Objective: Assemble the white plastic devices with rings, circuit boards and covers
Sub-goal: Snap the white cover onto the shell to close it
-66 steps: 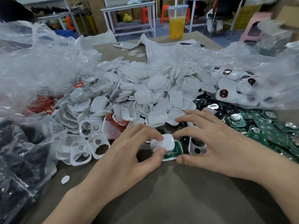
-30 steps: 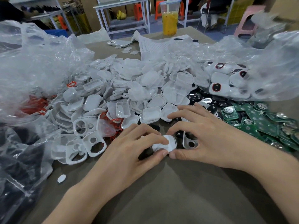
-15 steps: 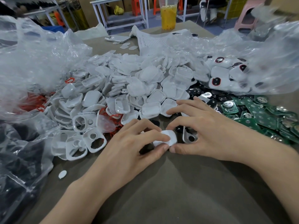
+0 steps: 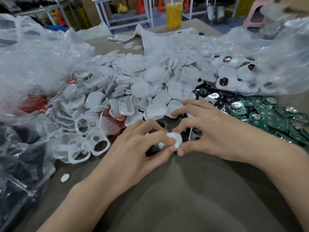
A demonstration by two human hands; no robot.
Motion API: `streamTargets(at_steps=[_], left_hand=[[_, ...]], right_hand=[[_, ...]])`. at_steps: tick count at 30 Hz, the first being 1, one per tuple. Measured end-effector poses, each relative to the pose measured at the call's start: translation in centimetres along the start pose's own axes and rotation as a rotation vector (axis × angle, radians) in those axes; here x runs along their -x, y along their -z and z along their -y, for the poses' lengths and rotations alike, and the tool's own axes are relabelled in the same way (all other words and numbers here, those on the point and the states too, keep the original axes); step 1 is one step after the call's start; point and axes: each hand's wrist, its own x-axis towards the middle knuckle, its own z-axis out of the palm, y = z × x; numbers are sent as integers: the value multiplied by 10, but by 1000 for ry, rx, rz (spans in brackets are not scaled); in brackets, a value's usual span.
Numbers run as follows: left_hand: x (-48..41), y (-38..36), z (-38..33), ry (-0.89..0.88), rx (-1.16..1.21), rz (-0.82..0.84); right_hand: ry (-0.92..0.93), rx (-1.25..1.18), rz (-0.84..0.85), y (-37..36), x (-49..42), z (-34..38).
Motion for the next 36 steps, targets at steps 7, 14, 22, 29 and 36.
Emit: streamTargets(at_steps=[7, 14, 22, 29, 36], left_hand=[[-1, 1, -2, 25, 49, 20], [-1, 2, -2, 18, 45, 37], [-1, 1, -1, 17, 24, 31], [-1, 1, -1, -15, -29, 17], [-2, 2, 0, -99, -143, -4]], right_hand=[[-12, -6, 16, 1, -3, 0], [-9, -12, 23, 3, -2, 1], [-14, 35, 36, 5, -6, 6], [20, 85, 38, 5, -5, 6], [64, 215, 50, 5, -1, 11]])
